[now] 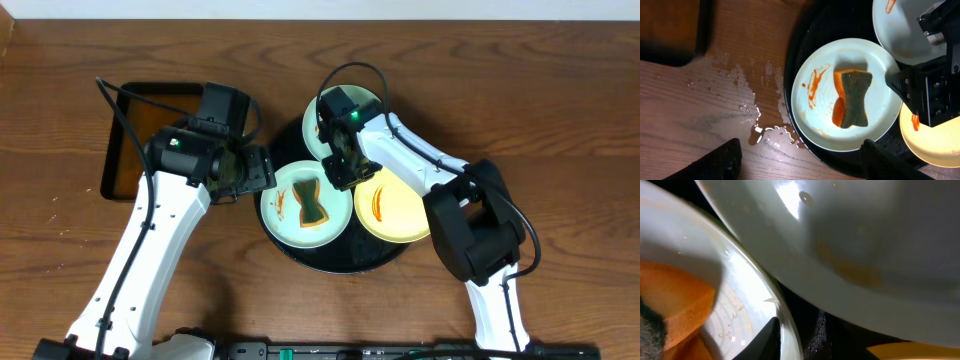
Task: Clean dirty plates on tray and stack at the side
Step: 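Reach the right gripper to the top green plate and grip its rim, then scrub the lower-left green plate with the sponge in the left gripper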
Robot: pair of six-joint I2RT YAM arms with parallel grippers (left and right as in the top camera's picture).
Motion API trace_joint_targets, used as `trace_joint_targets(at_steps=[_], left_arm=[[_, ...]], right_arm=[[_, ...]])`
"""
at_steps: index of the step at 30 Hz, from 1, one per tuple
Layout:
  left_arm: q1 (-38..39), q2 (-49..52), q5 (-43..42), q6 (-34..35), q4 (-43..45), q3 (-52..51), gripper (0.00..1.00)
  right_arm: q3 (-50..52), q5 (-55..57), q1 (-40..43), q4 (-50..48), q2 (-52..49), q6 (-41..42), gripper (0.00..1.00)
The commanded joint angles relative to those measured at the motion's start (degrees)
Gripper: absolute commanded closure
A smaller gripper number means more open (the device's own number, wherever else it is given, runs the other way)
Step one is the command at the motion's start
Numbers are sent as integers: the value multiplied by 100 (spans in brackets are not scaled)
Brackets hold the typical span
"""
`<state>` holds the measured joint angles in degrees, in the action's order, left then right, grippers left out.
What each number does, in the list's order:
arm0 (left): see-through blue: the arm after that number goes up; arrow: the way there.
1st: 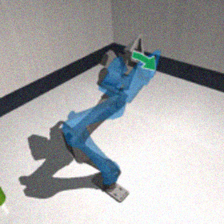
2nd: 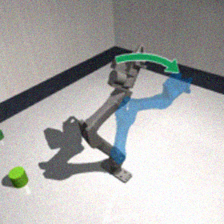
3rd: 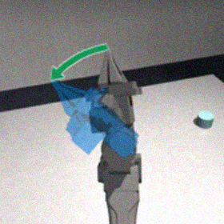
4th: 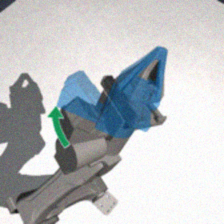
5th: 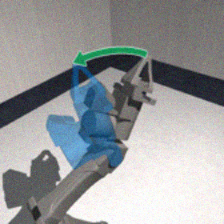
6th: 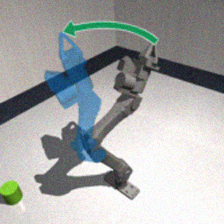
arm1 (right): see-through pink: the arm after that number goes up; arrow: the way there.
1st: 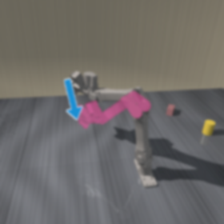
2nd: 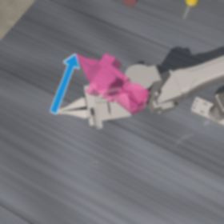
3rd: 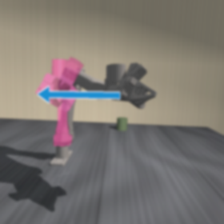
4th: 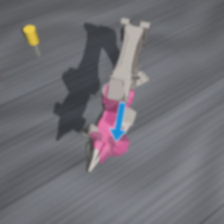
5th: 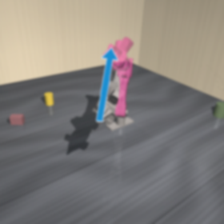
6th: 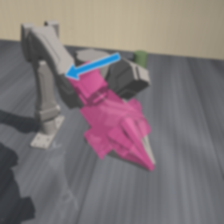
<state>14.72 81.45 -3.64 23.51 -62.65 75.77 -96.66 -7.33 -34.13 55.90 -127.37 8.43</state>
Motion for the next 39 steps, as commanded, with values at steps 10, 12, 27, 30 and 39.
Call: trace_joint_targets(at_steps=[10,12,27,30,39], left_arm=[[-28,22,42,131,50,-157,29],[-22,22,-68,203,142,-284,30],[-11,116,-1261,205,2570,-1934,33],[39,299,-1377,205,2761,-1978,29],[525,1241,-935,444,3095,-1976,34]], right_arm=[[35,-66,-2,-111,-17,-76,99],[35,-68,-2,-122,-17,-76,99],[35,-68,-9,-192,-17,-15,99],[35,-68,-7,-195,-17,-15,99],[35,-68,-7,-195,-17,-11,99]])
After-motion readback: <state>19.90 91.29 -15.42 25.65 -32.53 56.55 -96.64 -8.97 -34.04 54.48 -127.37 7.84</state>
